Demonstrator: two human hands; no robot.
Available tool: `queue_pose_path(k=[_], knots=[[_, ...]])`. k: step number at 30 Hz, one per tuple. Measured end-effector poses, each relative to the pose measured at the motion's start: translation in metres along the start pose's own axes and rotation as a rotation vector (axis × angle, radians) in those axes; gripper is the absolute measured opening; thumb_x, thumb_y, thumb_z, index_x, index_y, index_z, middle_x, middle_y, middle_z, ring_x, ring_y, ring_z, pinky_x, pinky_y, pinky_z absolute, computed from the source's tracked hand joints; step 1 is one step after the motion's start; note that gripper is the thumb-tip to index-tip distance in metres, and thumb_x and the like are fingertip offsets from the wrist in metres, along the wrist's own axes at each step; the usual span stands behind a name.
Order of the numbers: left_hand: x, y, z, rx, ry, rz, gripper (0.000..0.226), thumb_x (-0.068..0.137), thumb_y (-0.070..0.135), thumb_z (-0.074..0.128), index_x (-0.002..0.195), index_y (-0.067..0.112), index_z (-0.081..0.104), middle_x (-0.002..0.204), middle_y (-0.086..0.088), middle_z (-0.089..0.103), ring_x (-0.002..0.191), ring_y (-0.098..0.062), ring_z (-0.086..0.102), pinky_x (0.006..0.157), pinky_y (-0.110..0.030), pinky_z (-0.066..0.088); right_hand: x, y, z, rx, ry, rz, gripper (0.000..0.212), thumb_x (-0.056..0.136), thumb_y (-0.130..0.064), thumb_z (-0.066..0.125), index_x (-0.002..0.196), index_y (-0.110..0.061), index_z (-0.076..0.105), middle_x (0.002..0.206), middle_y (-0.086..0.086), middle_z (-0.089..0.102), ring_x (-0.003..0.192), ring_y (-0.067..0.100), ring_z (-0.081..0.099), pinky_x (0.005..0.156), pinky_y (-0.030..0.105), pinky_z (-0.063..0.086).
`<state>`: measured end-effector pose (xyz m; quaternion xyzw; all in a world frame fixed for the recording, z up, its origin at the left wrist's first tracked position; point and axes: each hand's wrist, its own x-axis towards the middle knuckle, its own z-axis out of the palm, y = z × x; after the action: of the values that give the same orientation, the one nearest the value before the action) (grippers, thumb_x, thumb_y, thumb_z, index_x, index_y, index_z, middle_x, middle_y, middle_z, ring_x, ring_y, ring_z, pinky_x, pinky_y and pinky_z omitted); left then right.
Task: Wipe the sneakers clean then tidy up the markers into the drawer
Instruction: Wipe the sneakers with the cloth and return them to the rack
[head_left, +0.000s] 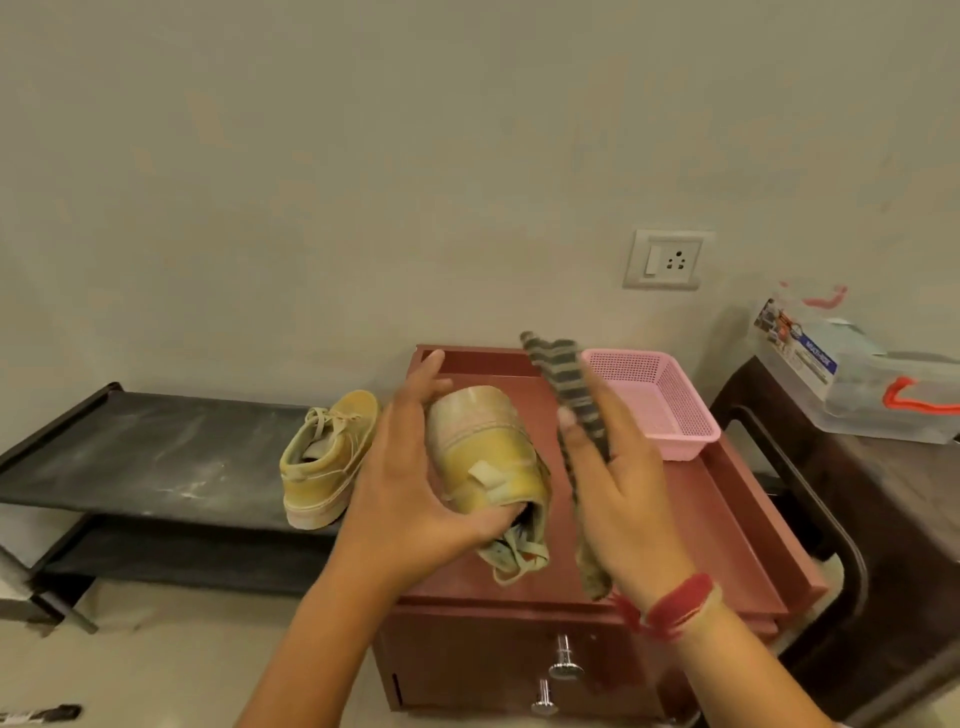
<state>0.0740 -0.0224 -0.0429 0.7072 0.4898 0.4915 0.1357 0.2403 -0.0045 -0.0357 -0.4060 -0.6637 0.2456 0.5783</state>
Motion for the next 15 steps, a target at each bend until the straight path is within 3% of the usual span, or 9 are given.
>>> queue_pose_path(k=[4, 9, 11, 15], knots=[[-0.001, 0.008, 0.014, 0.032, 0.023, 0.093, 0.12, 0.051, 0.034, 0.084, 0.143, 0.046, 0.008, 0.127, 0.025, 0.04, 0.119, -0.008, 0.049, 0.095, -0.03, 0.047, -0.013, 0.0, 0.008, -0.046, -0.248, -0.08, 0.049, 0.087, -0.033, 0.043, 0.132, -0.052, 0.039, 0.15, -0.017, 0.03, 0.141, 0.004, 0.023, 0.114, 0.044, 0.027], [-0.01, 0.008, 0.014, 0.069, 0.051, 0.177, 0.113, 0.054, 0.04, 0.08, 0.144, 0.035, 0.013, 0.13, 0.021, 0.044, 0.112, 0.003, 0.052, 0.088, -0.011, 0.045, -0.016, -0.001, 0.0, -0.09, -0.393, -0.108, 0.043, 0.088, -0.042, 0.047, 0.129, -0.053, 0.044, 0.152, -0.023, 0.02, 0.144, 0.008, 0.012, 0.115, 0.048, 0.021], [-0.011, 0.006, 0.016, 0.039, 0.086, 0.192, 0.11, 0.054, 0.042, 0.08, 0.143, 0.027, 0.018, 0.127, 0.026, 0.042, 0.11, 0.006, 0.051, 0.087, -0.011, 0.045, -0.013, 0.001, 0.0, 0.0, -0.385, -0.031, 0.04, 0.087, -0.044, 0.049, 0.127, -0.048, 0.05, 0.15, -0.02, 0.029, 0.142, 0.007, 0.022, 0.114, 0.045, 0.026], [-0.011, 0.002, 0.021, -0.029, 0.109, 0.186, 0.11, 0.051, 0.044, 0.086, 0.137, 0.014, 0.025, 0.123, -0.002, 0.051, 0.116, -0.006, 0.052, 0.094, -0.017, 0.043, -0.007, 0.011, 0.0, 0.313, -0.169, 0.28, 0.026, 0.092, -0.029, 0.055, 0.116, -0.027, 0.063, 0.12, -0.004, 0.065, 0.12, 0.018, 0.055, 0.103, 0.038, 0.044]])
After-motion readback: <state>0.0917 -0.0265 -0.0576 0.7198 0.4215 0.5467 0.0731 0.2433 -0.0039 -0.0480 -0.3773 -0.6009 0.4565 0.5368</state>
